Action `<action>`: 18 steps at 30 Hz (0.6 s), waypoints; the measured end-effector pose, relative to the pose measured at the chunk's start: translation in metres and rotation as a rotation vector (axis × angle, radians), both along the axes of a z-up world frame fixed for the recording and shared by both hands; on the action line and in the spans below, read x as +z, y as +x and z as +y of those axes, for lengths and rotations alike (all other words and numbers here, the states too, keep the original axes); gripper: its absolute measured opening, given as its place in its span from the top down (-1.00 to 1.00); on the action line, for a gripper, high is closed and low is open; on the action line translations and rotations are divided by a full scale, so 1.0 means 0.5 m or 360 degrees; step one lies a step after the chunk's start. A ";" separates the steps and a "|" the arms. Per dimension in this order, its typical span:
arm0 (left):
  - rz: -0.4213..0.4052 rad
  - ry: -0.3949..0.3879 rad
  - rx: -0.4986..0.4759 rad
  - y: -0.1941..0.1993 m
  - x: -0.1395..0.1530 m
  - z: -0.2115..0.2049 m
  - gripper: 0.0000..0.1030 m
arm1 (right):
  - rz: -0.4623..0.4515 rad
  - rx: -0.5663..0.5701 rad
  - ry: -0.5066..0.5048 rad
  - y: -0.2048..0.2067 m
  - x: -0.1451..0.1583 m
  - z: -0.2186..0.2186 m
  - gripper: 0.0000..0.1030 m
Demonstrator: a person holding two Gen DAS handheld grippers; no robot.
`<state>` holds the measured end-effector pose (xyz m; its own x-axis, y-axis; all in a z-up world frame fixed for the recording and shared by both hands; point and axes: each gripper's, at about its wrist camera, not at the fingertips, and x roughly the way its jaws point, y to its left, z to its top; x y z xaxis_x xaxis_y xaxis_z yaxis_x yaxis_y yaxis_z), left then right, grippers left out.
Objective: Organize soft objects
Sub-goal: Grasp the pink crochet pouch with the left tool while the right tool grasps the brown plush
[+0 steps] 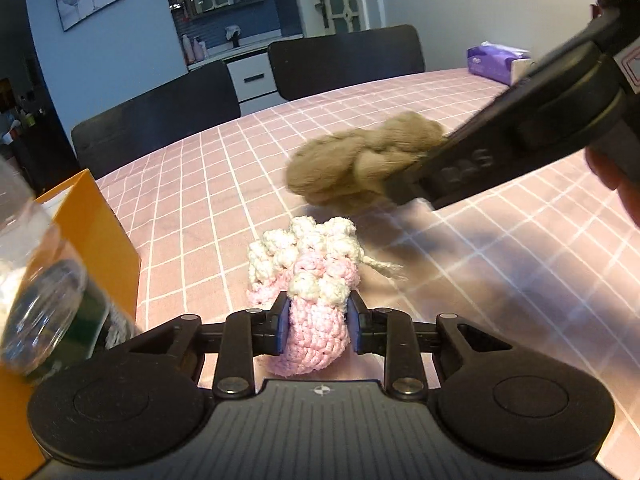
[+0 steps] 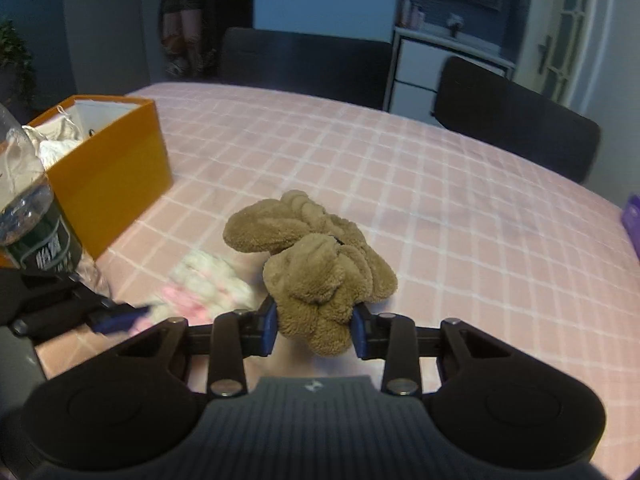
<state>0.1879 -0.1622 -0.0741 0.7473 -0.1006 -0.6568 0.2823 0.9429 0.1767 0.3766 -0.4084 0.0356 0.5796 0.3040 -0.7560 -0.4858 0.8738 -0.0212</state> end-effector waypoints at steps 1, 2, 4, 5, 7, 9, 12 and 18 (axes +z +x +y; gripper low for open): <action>-0.0006 -0.0011 -0.0012 -0.011 0.004 0.003 0.38 | 0.0017 -0.0011 -0.0010 -0.011 0.002 -0.010 0.32; -0.0017 -0.0022 -0.0025 -0.022 0.008 0.005 0.38 | 0.0026 -0.0022 -0.0018 -0.026 0.004 -0.021 0.32; -0.0043 -0.0056 -0.0050 -0.048 0.020 0.009 0.38 | 0.0028 -0.0040 -0.0034 -0.057 0.010 -0.038 0.32; -0.0057 -0.0076 -0.0064 -0.061 0.026 0.010 0.38 | 0.0028 -0.0049 -0.0043 -0.073 0.014 -0.045 0.32; -0.0081 -0.0111 -0.0098 -0.089 0.040 0.011 0.38 | 0.0033 -0.0072 -0.0058 -0.107 0.025 -0.055 0.32; -0.0090 -0.0145 -0.0137 -0.116 0.053 0.014 0.38 | 0.0039 -0.0073 -0.0074 -0.142 0.038 -0.061 0.32; -0.0084 -0.0195 -0.0188 -0.146 0.070 0.018 0.38 | -0.0004 -0.0048 -0.0107 -0.199 0.057 -0.063 0.32; -0.0035 -0.0362 -0.0241 -0.197 0.099 0.056 0.39 | -0.0078 -0.0013 -0.0112 -0.283 0.095 -0.064 0.32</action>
